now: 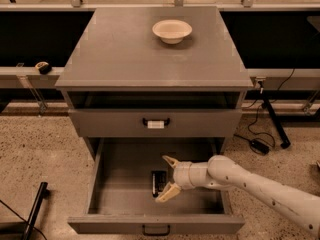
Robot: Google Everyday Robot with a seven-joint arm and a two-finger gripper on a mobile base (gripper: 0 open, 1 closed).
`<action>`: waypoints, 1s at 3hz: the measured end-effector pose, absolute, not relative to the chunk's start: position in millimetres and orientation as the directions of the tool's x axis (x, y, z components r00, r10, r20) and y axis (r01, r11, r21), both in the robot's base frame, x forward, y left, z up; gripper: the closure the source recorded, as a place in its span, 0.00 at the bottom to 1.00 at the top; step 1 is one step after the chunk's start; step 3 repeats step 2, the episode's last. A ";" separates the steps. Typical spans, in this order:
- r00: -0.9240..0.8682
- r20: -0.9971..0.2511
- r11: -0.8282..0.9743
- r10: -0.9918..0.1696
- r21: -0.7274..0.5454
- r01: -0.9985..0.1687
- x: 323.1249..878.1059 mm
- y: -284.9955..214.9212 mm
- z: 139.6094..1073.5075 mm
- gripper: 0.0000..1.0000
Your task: Place rxbar chocolate into middle drawer
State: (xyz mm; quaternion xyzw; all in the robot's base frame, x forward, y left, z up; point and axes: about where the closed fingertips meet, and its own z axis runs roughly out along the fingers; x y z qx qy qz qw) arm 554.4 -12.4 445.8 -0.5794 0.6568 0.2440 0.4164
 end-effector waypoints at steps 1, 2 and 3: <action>0.064 -0.824 0.169 -0.562 -0.191 -0.967 538.2 -22.7 472.0 0.00; 0.068 -0.823 0.166 -0.564 -0.194 -0.967 537.0 -24.6 474.8 0.00; 0.068 -0.823 0.166 -0.564 -0.194 -0.967 537.0 -24.6 474.8 0.00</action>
Offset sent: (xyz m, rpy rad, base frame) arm -0.0148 -0.0095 0.0239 -0.0067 -0.0259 0.0369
